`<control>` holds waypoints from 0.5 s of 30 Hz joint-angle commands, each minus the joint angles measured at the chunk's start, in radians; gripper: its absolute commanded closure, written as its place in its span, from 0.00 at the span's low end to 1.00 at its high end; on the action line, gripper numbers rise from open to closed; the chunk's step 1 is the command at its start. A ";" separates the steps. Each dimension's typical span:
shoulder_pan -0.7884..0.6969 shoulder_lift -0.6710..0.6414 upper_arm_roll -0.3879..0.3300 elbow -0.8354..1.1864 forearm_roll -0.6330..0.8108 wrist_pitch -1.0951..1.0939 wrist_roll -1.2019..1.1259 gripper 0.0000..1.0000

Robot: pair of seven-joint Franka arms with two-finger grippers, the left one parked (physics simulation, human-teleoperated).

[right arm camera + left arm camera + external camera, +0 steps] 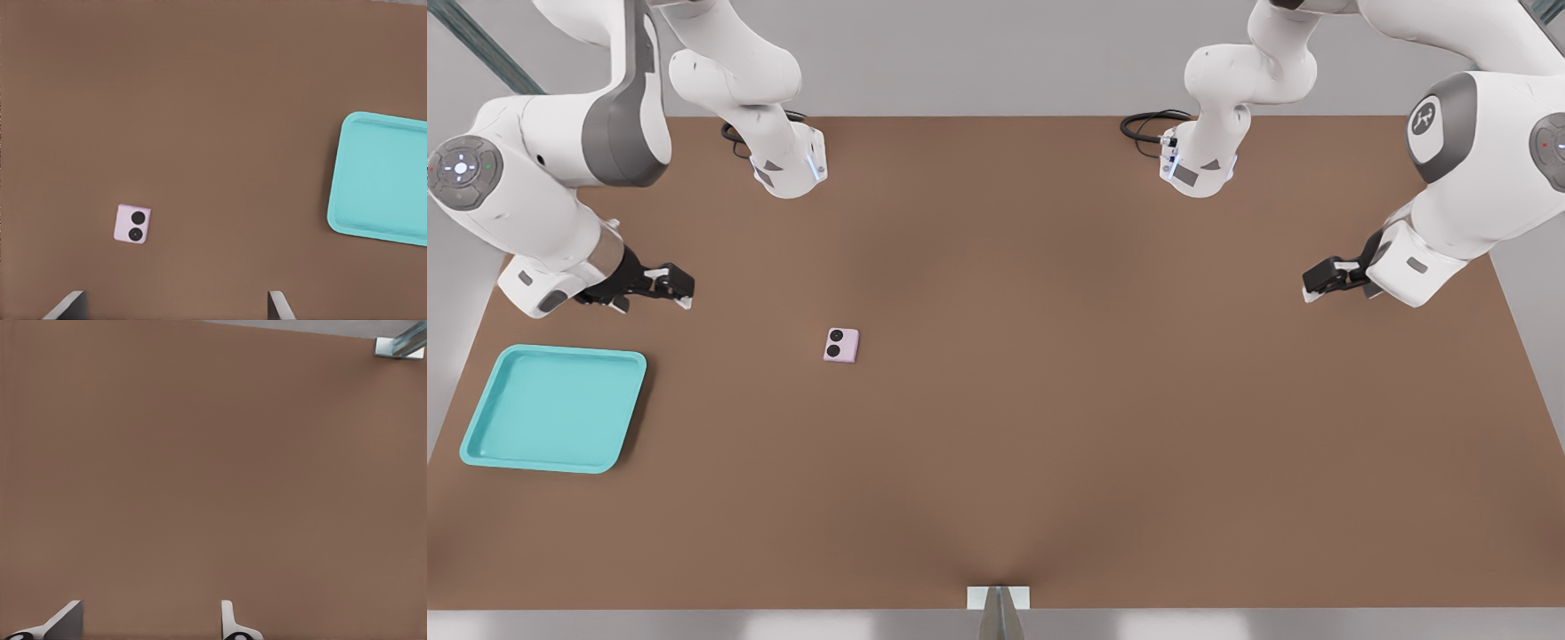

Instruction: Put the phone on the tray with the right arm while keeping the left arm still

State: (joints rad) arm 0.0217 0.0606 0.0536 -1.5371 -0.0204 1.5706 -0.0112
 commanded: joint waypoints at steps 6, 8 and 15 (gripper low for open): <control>-0.011 0.068 0.049 -0.050 0.000 0.097 0.040 0.01; -0.009 0.080 0.083 -0.224 -0.001 0.299 0.105 0.01; -0.009 0.215 0.146 -0.460 0.000 0.629 0.484 0.01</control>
State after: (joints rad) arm 0.0125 0.2618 0.1974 -1.9995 -0.0219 2.0129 0.1191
